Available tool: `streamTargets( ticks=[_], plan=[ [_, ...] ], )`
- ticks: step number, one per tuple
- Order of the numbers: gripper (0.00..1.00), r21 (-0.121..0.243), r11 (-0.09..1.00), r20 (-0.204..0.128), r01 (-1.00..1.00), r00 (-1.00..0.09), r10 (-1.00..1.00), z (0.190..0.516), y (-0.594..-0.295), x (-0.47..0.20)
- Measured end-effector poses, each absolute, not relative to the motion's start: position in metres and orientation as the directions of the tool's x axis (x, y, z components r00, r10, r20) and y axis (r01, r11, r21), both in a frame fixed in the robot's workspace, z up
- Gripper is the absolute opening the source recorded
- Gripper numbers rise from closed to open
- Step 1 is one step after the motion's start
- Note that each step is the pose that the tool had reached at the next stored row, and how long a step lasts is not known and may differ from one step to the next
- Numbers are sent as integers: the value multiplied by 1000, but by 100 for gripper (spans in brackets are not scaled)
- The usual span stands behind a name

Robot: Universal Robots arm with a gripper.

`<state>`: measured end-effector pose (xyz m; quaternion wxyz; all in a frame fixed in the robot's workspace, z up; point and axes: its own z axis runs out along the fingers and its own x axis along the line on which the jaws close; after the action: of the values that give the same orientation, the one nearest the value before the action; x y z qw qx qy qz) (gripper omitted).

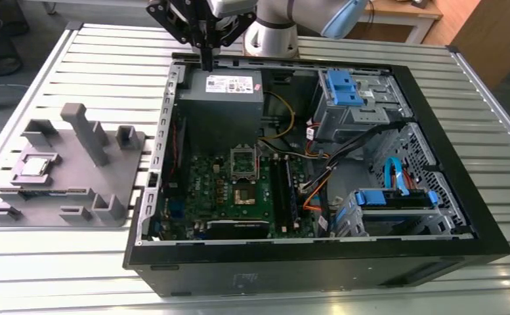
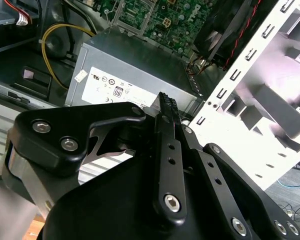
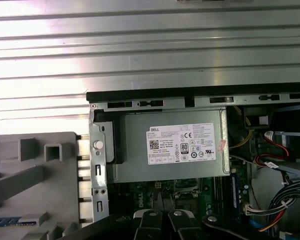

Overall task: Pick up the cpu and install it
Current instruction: 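Reach for the cpu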

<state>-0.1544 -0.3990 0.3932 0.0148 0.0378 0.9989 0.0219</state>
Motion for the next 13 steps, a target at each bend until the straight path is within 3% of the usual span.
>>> streamTargets(
  ticks=[13],
  plan=[
    [11,45,996,-28,75,-997,76,393,-399,-157]
  ],
)
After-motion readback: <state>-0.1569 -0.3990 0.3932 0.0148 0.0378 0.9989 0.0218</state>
